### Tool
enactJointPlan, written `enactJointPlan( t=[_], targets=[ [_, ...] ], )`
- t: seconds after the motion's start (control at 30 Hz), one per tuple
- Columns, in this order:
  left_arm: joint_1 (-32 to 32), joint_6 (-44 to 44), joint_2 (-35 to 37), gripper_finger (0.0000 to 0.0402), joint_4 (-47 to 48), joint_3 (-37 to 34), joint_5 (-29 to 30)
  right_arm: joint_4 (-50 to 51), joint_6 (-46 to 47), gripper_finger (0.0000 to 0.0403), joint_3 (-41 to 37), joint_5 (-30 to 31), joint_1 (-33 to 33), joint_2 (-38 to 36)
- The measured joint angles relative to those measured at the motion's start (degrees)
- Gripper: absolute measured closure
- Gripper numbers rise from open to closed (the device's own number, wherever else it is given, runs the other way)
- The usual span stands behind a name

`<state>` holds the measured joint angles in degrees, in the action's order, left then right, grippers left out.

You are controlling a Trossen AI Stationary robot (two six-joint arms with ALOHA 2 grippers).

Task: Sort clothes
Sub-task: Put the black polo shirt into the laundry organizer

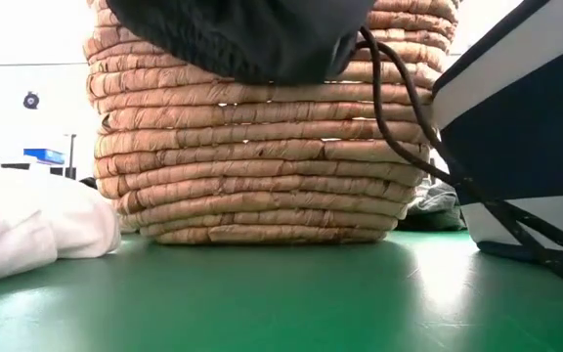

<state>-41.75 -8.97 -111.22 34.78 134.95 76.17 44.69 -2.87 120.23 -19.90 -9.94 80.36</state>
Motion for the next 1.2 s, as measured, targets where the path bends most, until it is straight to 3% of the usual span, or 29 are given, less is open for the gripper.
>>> enactJointPlan(
  t=[0.17,0.37,0.63,0.77,0.97,1.2],
  targets=[
    [1.19,1.34,0.81,0.0401,-1.61,0.00,0.05,3.11,-0.02,0.0269,3.77,0.15,-0.97,4.42],
    [1.89,9.67,0.81,0.0401,-8.77,0.00,-0.05,3.57,0.92,0.0170,5.89,0.37,-1.30,9.44],
    [2.44,17.23,0.81,0.0401,-15.43,0.00,-0.08,3.03,2.91,0.0087,7.70,-1.15,-1.51,14.60],
    [2.90,17.49,0.81,0.0401,-15.49,0.00,-0.18,2.62,3.24,0.0080,9.66,-2.65,-1.59,17.05],
    [3.70,17.52,0.81,0.0401,-15.40,0.00,-1.60,1.28,3.23,0.0102,12.07,-3.08,-1.57,20.29],
    [3.79,19.45,0.81,0.0401,-15.71,0.00,-1.69,-1.96,2.38,0.0176,12.90,-3.08,-1.57,21.32]
  ],
)
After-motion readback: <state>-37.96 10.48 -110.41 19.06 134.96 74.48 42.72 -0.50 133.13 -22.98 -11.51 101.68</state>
